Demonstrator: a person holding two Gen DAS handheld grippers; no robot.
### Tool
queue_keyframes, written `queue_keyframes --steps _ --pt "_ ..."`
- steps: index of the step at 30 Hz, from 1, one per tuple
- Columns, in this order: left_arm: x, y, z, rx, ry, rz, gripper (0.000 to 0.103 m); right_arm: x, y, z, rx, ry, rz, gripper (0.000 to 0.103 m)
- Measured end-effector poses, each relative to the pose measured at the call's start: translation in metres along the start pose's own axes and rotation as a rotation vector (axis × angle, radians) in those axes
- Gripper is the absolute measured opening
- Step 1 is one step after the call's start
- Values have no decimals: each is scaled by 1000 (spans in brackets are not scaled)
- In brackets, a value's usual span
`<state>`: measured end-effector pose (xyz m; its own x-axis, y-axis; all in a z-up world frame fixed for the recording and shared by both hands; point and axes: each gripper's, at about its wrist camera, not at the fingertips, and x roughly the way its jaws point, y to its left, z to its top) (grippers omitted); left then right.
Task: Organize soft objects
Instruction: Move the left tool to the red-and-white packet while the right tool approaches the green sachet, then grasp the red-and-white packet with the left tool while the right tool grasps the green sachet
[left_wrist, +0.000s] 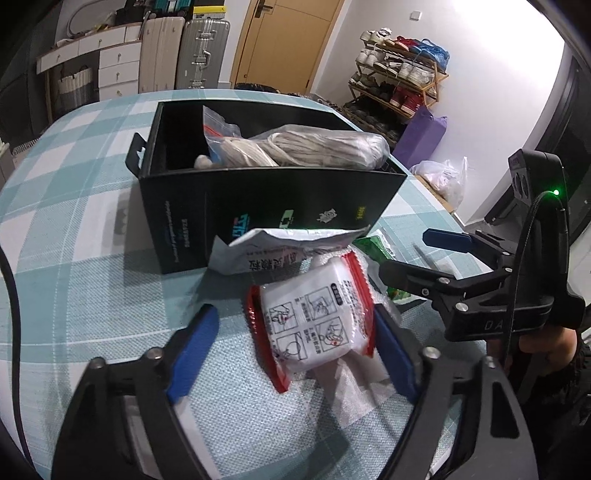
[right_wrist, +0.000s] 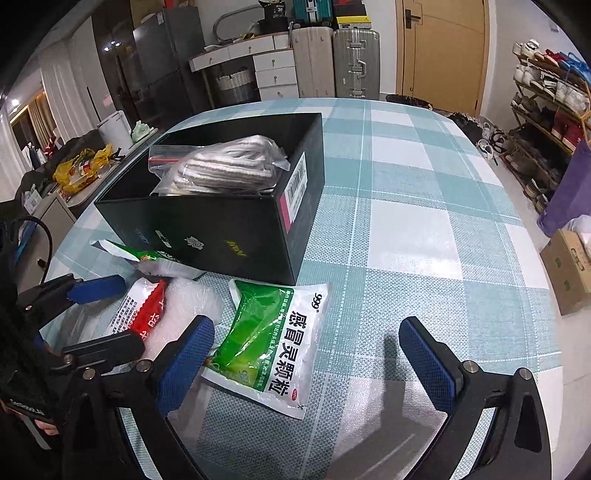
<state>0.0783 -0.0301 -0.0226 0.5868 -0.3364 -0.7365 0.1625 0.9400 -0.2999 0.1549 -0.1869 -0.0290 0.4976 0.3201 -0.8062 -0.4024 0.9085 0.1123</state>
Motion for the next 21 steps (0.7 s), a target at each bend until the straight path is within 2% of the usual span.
queue_keyframes --steps 4,9,13,17,21 --pt "0 -1 0 1 1 -21 69 -1 1 0 -3 -3 3 101" --pt "0 -4 -1 5 -1 -39 61 -1 4 -2 -18 7 13 90" --pt "-5 -7 -1 14 -14 -49 54 0 6 -3 -23 10 25 86" --pt "-5 -5 -1 8 -12 -54 53 1 9 -4 -30 16 49 74" --pt "-4 -3 -1 2 -9 -59 54 1 11 -4 -37 14 62 68"
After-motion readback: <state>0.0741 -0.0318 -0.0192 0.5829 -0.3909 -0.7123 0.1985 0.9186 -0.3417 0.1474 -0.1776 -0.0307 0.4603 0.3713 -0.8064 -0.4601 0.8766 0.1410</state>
